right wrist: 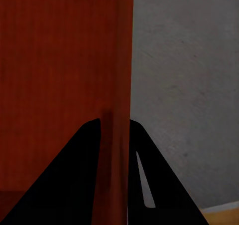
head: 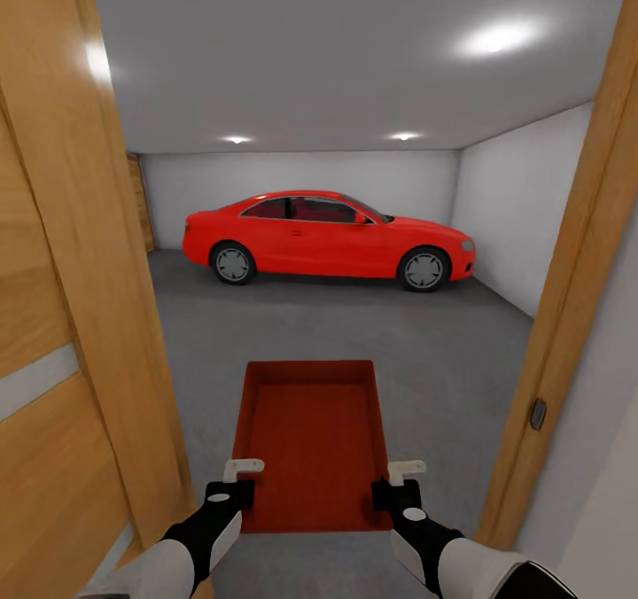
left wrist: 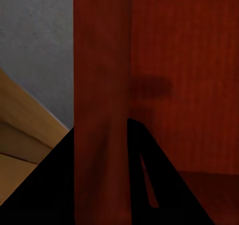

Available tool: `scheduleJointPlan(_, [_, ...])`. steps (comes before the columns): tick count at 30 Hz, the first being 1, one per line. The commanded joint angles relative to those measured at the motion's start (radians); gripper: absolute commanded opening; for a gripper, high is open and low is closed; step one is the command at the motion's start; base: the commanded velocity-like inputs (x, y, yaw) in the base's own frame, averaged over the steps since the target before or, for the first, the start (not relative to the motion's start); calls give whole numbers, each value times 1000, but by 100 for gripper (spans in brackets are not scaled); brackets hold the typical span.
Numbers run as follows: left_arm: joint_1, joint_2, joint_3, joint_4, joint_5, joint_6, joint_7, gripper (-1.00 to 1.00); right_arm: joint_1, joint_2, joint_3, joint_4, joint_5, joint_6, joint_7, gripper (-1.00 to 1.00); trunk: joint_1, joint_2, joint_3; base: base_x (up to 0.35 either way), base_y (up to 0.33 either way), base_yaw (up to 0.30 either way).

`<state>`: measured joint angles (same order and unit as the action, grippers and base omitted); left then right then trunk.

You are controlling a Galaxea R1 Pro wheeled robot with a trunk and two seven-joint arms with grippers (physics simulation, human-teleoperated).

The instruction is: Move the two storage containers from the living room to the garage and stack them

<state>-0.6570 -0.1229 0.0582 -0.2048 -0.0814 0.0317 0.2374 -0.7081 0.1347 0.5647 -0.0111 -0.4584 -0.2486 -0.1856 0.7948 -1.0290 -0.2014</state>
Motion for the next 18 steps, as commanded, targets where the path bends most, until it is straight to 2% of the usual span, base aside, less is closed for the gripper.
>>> scheduleJointPlan(1, [-1, -9, 58, -53, -24, 4, 4, -100, -1, 0, -5, 5, -33, -9, -8, -100, 0, -1, -1, 32, 28, 0])
scheduleJointPlan(8, [-1, -9, 58, -53, -24, 4, 4, -100, -1, 1, -5, 5, -33, -9, -9, -100, 0, -1, -1, 6, 5, -45])
scheduleJointPlan(18, [-1, -9, 58, -53, -24, 4, 5, -100, -1, 2, -5, 5, -33, -9, -9, -100, 0, -1, -1, 0, 0, -263])
